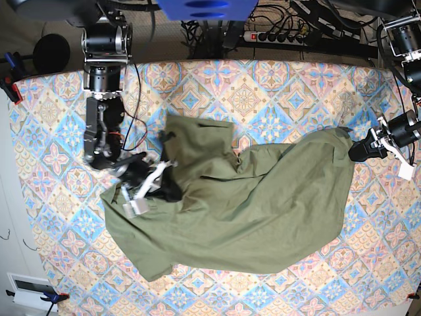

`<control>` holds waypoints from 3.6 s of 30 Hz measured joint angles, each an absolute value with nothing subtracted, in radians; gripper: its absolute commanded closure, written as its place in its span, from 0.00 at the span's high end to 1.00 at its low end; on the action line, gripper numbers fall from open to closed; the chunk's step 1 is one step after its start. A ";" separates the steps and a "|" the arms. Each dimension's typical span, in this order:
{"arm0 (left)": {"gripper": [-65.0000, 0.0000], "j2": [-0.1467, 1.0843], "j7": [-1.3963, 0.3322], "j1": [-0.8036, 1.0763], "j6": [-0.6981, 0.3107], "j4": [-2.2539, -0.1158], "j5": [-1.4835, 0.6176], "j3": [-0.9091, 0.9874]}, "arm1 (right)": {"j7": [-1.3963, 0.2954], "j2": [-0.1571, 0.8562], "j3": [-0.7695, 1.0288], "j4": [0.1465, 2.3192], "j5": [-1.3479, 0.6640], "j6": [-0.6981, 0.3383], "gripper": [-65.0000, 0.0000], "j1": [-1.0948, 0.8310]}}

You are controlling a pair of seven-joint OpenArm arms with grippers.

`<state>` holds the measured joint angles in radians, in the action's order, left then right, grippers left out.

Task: Layout the t-shirt on the table in an organized manner, then fold the t-shirt properly
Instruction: 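Grasp the shirt's collar edge with the right gripper, then pull the collar edge away from the left gripper, stretching the shirt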

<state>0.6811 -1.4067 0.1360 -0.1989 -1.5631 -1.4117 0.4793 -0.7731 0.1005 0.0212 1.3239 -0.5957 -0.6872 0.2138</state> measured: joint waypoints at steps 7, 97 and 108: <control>0.29 0.681 -1.406 0.133 -0.199 -1.563 -1.414 0.478 | -0.836 0.112 0.083 1.366 -0.572 -0.679 0.40 0.152; 0.29 0.651 -1.406 0.134 -0.199 -1.563 -1.413 0.473 | -0.988 0.064 0.098 1.425 -0.319 -0.695 0.00 0.019; 0.29 0.651 -1.406 0.135 -0.199 -1.562 -1.410 0.473 | -1.209 0.156 0.420 1.665 -0.628 -0.692 0.01 -0.170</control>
<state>0.6506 -1.4063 0.1349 -0.1993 -1.5616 -1.4101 0.4728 -1.2087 0.1562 0.4198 1.6646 -0.6281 -0.6918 -0.1696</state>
